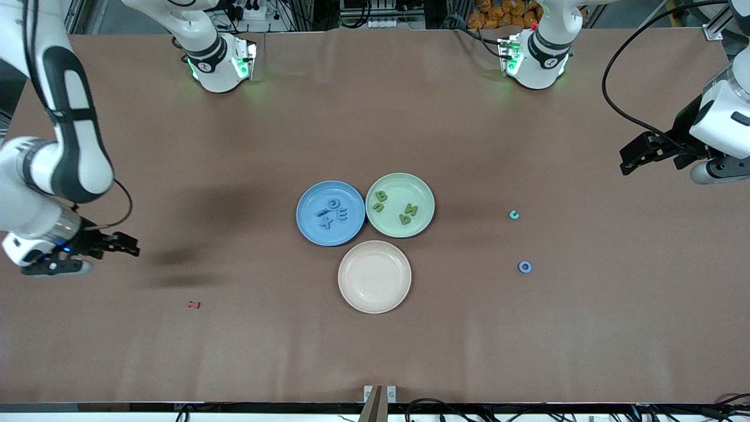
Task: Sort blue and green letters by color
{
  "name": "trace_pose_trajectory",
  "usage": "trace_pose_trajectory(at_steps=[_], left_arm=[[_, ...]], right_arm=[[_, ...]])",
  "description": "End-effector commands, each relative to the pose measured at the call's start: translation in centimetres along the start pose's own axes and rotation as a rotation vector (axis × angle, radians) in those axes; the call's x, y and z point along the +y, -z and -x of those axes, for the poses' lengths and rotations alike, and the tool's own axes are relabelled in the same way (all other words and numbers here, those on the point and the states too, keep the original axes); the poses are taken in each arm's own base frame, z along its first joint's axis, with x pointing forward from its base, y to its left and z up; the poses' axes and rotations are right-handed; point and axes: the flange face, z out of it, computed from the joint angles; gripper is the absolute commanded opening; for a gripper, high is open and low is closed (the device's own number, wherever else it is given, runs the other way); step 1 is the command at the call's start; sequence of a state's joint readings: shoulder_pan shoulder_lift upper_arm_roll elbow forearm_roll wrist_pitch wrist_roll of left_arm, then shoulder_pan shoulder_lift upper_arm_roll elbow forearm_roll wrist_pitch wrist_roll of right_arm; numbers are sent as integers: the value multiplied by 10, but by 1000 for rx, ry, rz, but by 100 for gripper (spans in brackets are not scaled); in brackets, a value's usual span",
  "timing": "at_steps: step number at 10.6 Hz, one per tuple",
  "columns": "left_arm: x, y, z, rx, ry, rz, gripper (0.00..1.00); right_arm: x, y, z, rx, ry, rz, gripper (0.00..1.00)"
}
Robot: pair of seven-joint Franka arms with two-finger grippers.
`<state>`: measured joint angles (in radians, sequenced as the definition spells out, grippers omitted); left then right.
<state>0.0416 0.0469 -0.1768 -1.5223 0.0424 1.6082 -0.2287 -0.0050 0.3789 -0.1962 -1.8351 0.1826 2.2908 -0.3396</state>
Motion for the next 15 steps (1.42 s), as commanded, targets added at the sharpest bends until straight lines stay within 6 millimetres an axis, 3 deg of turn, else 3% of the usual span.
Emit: trace_pose_trajectory(at_steps=[1, 4, 6, 7, 9, 11, 13, 15], left_arm=[[-2, -1, 0, -2, -19, 26, 100], [1, 5, 1, 9, -25, 27, 100], [5, 10, 3, 18, -34, 28, 100], [7, 11, 5, 18, -38, 29, 100], [8, 13, 5, 23, -55, 28, 100], [6, 23, 9, 40, -52, 27, 100], [0, 24, 9, 39, -44, 25, 100], [0, 23, 10, 29, -46, 21, 100]], right_arm=[[24, 94, 35, -37, -37, -25, 100], [28, 179, 56, -86, -56, -66, 100], [7, 237, 49, -125, -136, -78, 100], [-9, 254, 44, -120, -158, -74, 100], [-48, 269, 35, -98, -163, -73, 100], [-90, 298, 27, -69, -168, -25, 100], [-112, 305, 26, -66, -122, 32, 100], [-119, 304, 23, -51, -116, 41, 100]])
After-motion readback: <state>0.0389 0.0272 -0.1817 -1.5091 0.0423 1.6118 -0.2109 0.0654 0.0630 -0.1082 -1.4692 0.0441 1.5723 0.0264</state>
